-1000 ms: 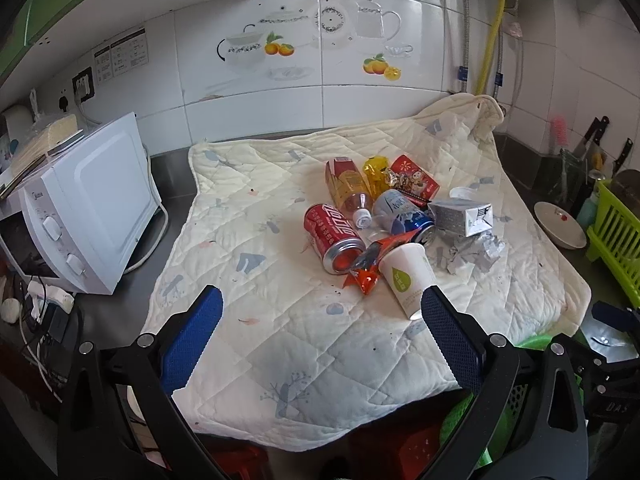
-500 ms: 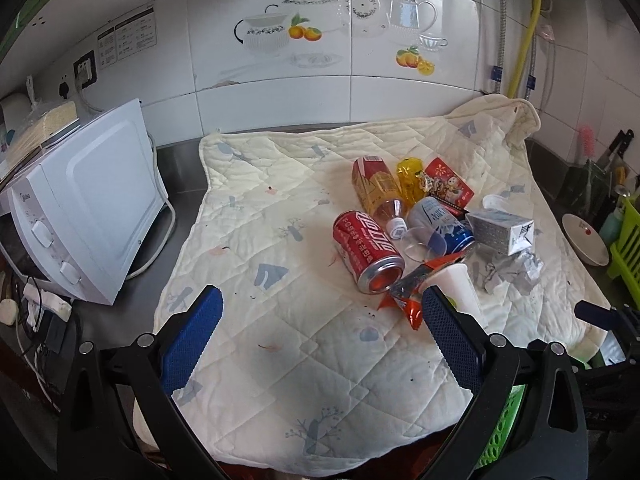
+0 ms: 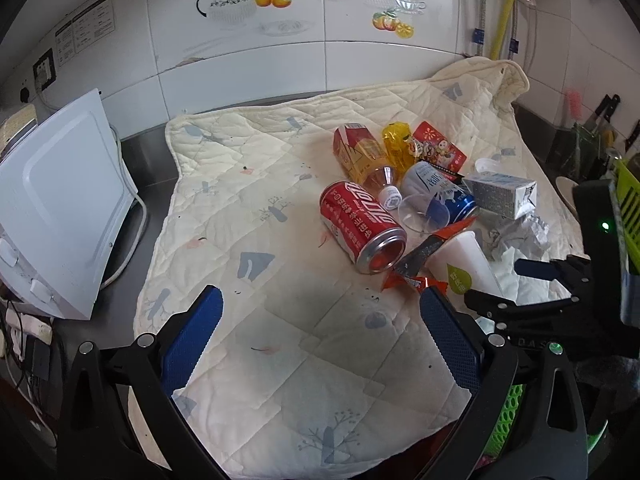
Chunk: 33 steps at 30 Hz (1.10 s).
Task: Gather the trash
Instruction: 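Grasp the white paper cup with the right gripper, then grasp the red snack wrapper with the left gripper while the right gripper holds the cup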
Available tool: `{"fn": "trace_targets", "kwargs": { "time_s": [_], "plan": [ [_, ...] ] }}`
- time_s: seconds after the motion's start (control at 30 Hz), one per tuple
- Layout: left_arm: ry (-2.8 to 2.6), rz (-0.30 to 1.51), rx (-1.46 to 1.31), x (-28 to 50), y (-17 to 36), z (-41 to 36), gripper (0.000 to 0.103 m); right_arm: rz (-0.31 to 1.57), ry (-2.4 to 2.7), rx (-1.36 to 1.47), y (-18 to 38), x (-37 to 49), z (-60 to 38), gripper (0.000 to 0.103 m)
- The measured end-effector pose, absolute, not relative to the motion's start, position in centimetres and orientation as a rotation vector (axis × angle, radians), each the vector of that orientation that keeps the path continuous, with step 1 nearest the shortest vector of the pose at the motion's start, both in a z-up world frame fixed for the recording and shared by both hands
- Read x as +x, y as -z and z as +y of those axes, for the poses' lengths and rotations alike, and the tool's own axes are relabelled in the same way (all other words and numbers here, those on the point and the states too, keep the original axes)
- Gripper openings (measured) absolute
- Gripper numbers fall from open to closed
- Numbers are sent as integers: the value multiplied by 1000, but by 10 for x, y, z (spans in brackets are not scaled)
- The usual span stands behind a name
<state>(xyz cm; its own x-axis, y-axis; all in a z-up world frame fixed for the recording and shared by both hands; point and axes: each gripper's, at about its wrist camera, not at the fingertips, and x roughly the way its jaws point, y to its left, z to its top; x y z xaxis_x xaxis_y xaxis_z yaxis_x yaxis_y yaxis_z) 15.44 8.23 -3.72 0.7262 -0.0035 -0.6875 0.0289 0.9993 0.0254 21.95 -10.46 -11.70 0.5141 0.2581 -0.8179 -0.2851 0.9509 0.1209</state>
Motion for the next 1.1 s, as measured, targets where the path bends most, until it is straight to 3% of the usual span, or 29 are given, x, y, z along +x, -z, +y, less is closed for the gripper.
{"fn": "trace_targets", "kwargs": {
  "time_s": [0.07,0.3,0.63,1.1],
  "plan": [
    [50,769,51,155,42,79,97,998,-326,-31,124,229,-101,85],
    [140,808,70,160,59,69,92,1041,-348,27,137,243,-104,61],
    [279,844,32,177,79,47,80,1009,-333,55,122,224,-122,59],
    [391,830,161,212,99,7,72,987,-284,79,113,206,-147,59]
  ]
}}
